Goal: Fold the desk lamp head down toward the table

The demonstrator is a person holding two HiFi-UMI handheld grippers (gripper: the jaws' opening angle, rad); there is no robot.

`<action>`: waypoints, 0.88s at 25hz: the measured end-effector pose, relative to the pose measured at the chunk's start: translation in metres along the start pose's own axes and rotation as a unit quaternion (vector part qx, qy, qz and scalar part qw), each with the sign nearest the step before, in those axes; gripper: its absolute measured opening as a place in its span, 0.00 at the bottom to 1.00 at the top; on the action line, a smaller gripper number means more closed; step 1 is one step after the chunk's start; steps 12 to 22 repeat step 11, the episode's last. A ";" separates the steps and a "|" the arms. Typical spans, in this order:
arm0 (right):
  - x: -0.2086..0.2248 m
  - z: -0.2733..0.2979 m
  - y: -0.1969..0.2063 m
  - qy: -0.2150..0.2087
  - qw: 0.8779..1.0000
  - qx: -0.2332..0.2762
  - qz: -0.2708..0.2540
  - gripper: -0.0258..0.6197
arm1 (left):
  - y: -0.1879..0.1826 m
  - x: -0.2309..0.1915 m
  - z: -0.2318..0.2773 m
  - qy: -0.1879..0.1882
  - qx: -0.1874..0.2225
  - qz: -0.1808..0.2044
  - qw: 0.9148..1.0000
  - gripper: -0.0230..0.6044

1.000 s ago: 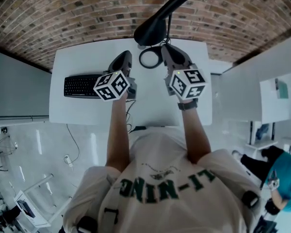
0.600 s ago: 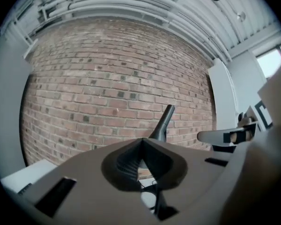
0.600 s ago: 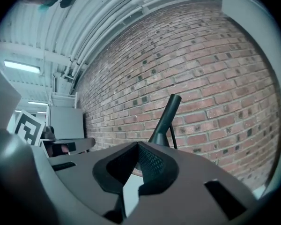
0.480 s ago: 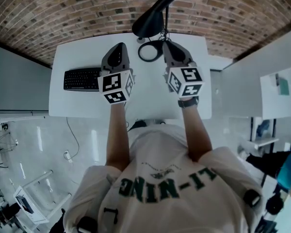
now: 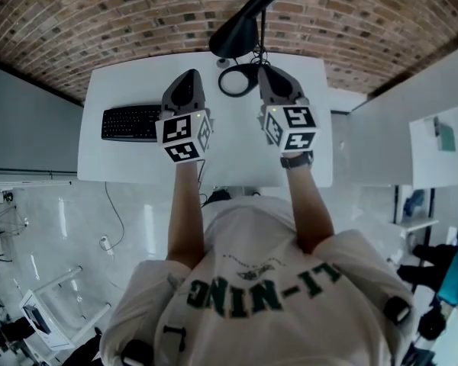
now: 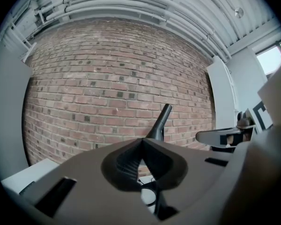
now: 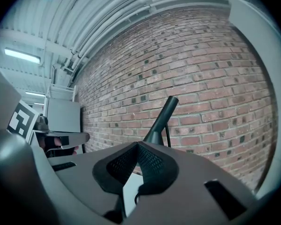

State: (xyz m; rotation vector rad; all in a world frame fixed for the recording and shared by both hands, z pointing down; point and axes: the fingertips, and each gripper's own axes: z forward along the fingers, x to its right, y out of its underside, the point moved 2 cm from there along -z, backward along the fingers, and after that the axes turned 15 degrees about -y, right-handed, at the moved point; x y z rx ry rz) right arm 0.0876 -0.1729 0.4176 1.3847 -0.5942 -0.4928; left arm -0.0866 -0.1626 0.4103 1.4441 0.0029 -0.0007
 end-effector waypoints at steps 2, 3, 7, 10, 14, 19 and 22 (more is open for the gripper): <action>0.002 0.002 -0.001 0.002 1.000 0.000 -0.003 0.04 | 0.002 0.001 0.006 0.003 -0.004 -0.002 1.000 0.04; 0.003 0.004 -0.001 0.003 1.000 0.000 -0.005 0.04 | 0.004 0.001 0.009 0.005 -0.006 0.000 1.000 0.04; 0.005 0.008 0.002 0.010 1.000 0.000 -0.005 0.04 | 0.020 0.002 0.025 0.016 -0.032 0.007 0.999 0.04; 0.003 0.009 0.005 0.010 1.000 0.003 0.003 0.04 | 0.042 0.003 0.037 0.041 -0.077 -0.007 0.996 0.06; 0.002 0.009 0.007 0.011 1.000 0.003 0.006 0.04 | 0.049 0.004 0.040 0.051 -0.092 -0.016 0.994 0.13; 0.002 0.009 0.007 0.011 1.000 0.003 0.006 0.04 | 0.049 0.004 0.040 0.051 -0.092 -0.016 0.994 0.13; 0.002 0.009 0.007 0.011 1.000 0.003 0.006 0.04 | 0.049 0.004 0.040 0.051 -0.092 -0.016 0.994 0.13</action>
